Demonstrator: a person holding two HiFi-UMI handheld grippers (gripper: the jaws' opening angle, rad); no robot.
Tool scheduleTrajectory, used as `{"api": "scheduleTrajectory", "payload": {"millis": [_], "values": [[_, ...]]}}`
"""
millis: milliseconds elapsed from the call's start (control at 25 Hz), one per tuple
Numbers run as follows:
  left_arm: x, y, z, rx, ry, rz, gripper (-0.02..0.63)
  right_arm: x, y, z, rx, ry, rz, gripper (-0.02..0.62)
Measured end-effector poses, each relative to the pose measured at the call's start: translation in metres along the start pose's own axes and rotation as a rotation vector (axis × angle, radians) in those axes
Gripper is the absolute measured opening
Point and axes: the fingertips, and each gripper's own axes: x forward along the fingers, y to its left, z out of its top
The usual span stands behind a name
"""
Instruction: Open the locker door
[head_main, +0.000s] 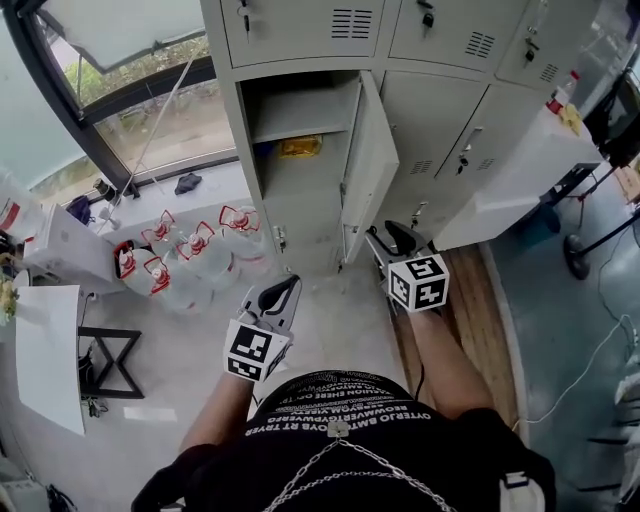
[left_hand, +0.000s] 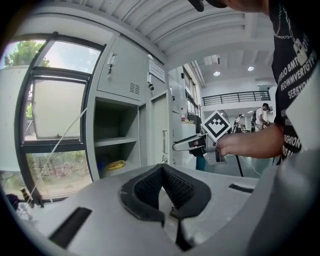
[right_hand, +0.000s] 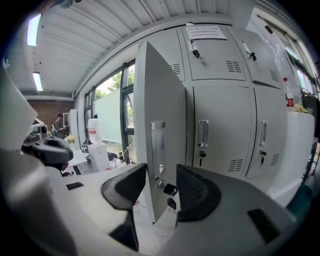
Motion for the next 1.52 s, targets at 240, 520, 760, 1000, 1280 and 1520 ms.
{"api": "scheduleTrajectory", "payload": {"millis": [240,520,760,1000,1280,1520], "values": [[0.000,-0.041,-0.001,-0.008,0.017,0.057,0.000,-0.008,-0.007,-0.012,-0.037,0.014,0.074,0.076],[-0.022,-0.081,0.000,-0.018,0.024,0.154,0.000,-0.073,0.009,-0.012,-0.019,-0.137,0.206,-0.003],[-0.041,-0.097,-0.009,-0.039,0.050,0.233,-0.002,-0.131,0.032,-0.061,-0.021,-0.093,0.276,-0.005],[-0.038,-0.111,-0.006,-0.073,0.075,0.225,0.000,-0.145,0.024,-0.071,-0.005,-0.094,0.294,-0.005],[-0.031,-0.126,0.005,0.003,0.078,0.245,-0.001,-0.148,0.018,-0.065,-0.005,-0.129,0.321,-0.005],[-0.009,-0.135,0.008,0.016,-0.037,0.208,0.000,-0.139,0.014,-0.047,-0.049,-0.156,0.357,-0.005]]}}
